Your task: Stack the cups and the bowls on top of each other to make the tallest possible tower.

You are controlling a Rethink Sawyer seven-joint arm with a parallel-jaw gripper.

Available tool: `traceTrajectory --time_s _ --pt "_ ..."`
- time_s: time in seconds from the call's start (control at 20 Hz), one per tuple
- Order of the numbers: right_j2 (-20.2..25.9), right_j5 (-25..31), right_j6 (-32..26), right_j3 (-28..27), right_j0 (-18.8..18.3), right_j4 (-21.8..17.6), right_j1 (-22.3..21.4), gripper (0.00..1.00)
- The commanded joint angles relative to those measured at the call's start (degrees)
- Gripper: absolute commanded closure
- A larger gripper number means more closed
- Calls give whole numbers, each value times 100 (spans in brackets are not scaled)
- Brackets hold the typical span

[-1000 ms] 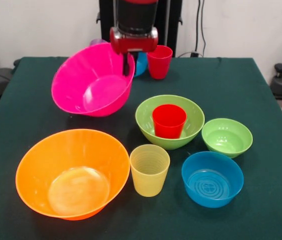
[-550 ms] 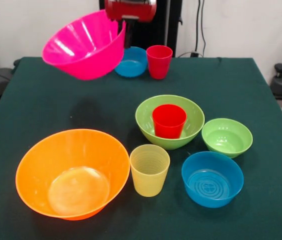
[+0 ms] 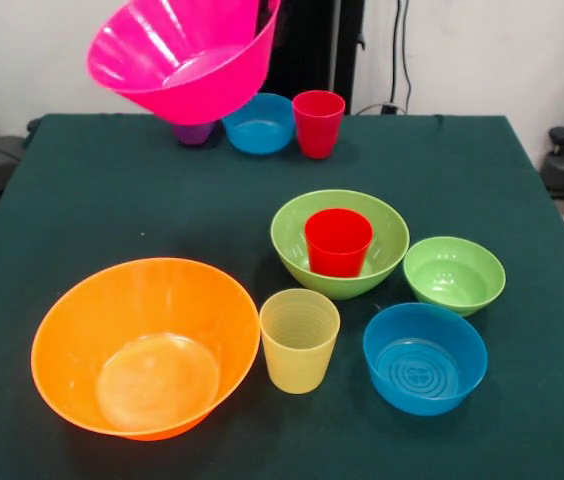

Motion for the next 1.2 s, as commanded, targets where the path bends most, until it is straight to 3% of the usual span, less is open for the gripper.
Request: traceTrajectory --time_s 0.05,0.5,0.95,1.2 --pt "551 567 -626 -501 316 157 219 100" --pt "268 95 130 -796 773 -111 896 100" --pt "89 -22 216 -1199 1005 -187 1417 100" --pt "-243 -272 559 -1433 1282 -462 1845 100"
